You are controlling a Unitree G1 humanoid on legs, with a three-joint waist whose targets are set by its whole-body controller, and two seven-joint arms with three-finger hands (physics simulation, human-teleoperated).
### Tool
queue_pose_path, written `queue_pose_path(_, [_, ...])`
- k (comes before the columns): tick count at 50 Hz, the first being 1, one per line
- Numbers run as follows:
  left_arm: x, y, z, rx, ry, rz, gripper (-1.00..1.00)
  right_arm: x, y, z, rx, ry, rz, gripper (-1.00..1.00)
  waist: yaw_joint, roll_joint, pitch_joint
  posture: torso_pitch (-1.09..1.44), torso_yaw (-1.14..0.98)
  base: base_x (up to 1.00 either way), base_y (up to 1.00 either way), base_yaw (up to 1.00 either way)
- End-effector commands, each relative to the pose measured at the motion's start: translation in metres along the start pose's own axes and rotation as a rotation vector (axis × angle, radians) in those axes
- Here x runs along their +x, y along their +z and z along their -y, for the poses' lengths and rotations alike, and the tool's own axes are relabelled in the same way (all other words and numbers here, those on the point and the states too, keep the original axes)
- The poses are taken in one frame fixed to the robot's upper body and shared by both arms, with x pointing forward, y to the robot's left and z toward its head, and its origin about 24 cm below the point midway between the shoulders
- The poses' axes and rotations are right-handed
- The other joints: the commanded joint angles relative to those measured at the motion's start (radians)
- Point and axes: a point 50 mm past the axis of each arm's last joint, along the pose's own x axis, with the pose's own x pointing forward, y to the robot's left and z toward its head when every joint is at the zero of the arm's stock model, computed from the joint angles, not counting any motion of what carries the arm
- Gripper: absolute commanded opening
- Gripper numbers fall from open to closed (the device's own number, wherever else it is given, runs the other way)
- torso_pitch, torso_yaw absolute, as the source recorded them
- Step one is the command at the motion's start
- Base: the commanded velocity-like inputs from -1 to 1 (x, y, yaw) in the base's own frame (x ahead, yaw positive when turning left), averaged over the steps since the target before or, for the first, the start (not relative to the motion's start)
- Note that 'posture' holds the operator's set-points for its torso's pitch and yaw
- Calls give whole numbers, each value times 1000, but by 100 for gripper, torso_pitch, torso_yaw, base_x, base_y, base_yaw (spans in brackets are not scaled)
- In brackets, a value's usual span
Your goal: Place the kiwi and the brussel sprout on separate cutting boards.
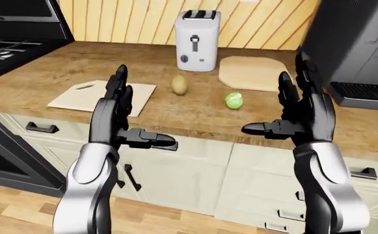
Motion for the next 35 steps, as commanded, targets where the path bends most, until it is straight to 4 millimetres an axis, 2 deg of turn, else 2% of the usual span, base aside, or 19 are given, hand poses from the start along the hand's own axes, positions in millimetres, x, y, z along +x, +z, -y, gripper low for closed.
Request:
queue_pose_path(1, [-1,11,-2,13,13,58,100,1,8,-1,6,9,51,100,2,-7,-5,0,0,23,19,0])
queue_pose_path(5, [-1,11,-3,14,14,58,100,0,13,1,21,1,65,100,-5,35,-13,0,0,23,17,0])
queue_pose_path(7, [-1,11,-3,16,13,59,100,0,12,3,22,-9,67,100,-12,86,-21,0,0,23,10,0])
queue_pose_path(8, [-1,12,-2,16,13,59,100,1,12,4,24,-12,68,100,-10,123,-34,0,0,24,0,0])
queue_pose_path(9, [-1,12,-2,18,12,59,100,1,11,5,25,-14,68,100,1,80,-10,0,0,25,0,0])
queue_pose_path(10, [0,12,-2,18,12,60,100,0,12,6,24,-15,70,100,-8,103,-1,0,0,24,0,0])
queue_pose_path(12, [1,11,-2,18,13,58,100,0,14,6,25,-14,75,100,7,94,-12,0,0,23,0,0])
queue_pose_path(14, [0,12,-2,22,12,59,100,-1,14,7,29,-16,80,100,10,81,5,0,0,10,0,0])
queue_pose_path(15, [0,12,-2,23,12,60,100,-1,14,8,32,-23,83,100,4,75,-8,0,0,0,0,0])
queue_pose_path(18, [0,13,-3,25,14,61,100,-1,15,10,41,-31,83,100,8,59,-18,0,0,0,-15,0])
queue_pose_path(20, [-1,15,-3,26,14,64,100,-2,15,10,38,-30,80,100,-25,93,-13,0,0,0,-34,-49])
queue_pose_path(21, [-2,15,-2,27,14,65,100,-2,14,10,38,-30,80,100,-5,54,-11,0,0,0,0,-100])
queue_pose_path(24, [-2,16,-3,29,12,68,100,-3,13,10,37,-31,84,100,19,13,0,0,0,0,0,-86])
queue_pose_path(25, [-2,17,-3,30,12,68,100,-4,15,10,24,-32,88,100,36,-15,-3,0,0,0,0,0])
queue_pose_path(26, [-3,18,-2,30,11,68,100,-4,15,11,23,-31,92,100,30,-33,-20,0,0,0,0,0])
queue_pose_path(27, [-3,17,-3,31,10,69,100,-5,17,11,20,-31,96,100,42,-26,-32,0,0,0,0,0])
queue_pose_path(28, [-3,18,-3,32,10,69,100,-5,17,11,19,-31,97,100,34,-14,-14,0,0,0,0,0])
queue_pose_path(31, [-5,20,-2,34,9,71,100,-6,19,11,19,-29,104,100,28,-39,-2,0,0,0,0,0])
queue_pose_path(35, [-8,23,-4,34,13,77,100,-8,21,11,16,-23,111,100,27,-30,14,0,0,0,0,0])
